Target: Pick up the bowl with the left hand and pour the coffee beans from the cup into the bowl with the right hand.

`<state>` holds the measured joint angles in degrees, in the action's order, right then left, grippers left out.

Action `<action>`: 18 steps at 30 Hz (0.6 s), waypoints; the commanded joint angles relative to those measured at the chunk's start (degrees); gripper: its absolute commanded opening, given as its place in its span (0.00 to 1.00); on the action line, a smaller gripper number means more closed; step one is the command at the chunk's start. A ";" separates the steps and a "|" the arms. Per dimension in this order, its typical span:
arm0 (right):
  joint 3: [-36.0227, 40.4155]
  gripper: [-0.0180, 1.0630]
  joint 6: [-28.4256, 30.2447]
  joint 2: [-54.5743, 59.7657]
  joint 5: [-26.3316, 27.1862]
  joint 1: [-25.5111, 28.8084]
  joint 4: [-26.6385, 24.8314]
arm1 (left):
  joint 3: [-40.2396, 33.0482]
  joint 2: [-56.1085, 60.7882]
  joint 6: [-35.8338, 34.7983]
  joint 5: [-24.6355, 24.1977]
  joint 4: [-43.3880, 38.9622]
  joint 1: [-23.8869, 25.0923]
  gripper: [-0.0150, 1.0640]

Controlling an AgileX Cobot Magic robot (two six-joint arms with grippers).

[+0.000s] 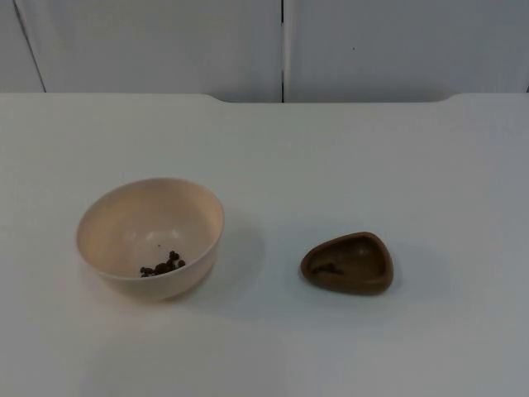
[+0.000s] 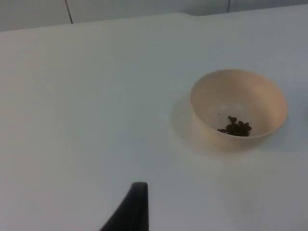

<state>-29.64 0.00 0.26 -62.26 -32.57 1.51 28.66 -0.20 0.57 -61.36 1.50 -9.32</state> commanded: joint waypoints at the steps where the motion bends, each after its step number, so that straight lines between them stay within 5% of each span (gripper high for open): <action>1: 0.07 0.99 0.00 -0.26 0.33 -0.12 -0.31 | -0.30 0.20 -0.57 -0.29 -0.22 0.14 0.99; 18: 0.07 0.99 -0.55 -0.26 0.44 0.03 -0.31 | -0.30 0.20 -0.57 -0.29 -0.22 0.14 0.99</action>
<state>-29.64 -0.39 0.26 -62.26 -32.57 1.51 28.66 -0.20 0.42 -61.58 1.50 -9.32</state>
